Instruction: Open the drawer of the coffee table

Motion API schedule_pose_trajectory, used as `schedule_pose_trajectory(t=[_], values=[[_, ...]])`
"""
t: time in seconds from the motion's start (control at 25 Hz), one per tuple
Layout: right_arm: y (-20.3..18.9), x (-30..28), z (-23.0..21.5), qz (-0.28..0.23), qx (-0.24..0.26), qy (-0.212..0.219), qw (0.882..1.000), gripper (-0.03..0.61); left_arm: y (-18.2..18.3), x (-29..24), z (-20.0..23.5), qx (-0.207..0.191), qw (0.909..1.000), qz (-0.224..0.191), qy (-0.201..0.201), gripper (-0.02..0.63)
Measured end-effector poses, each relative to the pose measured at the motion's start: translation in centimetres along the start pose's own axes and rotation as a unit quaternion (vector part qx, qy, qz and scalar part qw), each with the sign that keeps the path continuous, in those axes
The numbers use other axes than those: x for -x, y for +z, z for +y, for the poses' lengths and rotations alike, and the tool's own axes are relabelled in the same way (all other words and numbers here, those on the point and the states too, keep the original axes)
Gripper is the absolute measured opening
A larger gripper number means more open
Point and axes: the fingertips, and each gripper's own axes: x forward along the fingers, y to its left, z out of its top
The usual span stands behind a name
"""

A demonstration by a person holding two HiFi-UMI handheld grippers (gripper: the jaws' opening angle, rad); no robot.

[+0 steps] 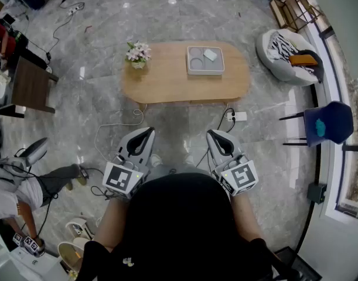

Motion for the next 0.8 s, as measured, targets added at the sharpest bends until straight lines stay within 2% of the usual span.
schedule_pose_trajectory(t=[0.2,0.4,0.6,0.8], values=[[0.0,0.9,-1.7,-0.002,-0.001,0.008,1.000,-0.002,0.6,-1.3,-1.5,0.012,0.9999,0.005,0.009,0.012],[-0.4,1.9,-3.5,-0.006,-0.015,0.032,0.999,-0.002,0.5,-2.6,-2.8,0.004,0.9994,0.010,0.031,0.012],[-1.3,2.6,-5.2,-0.011,-0.028,0.055,0.998,-0.002,0.2,-3.8,-4.3,0.020,0.9980,0.024,0.055,0.012],[-1.8,1.9,-5.7,-0.003,-0.026,0.068,0.997,-0.002,-0.6,-3.9,-3.9,0.031,0.9962,0.036,0.072,0.012]])
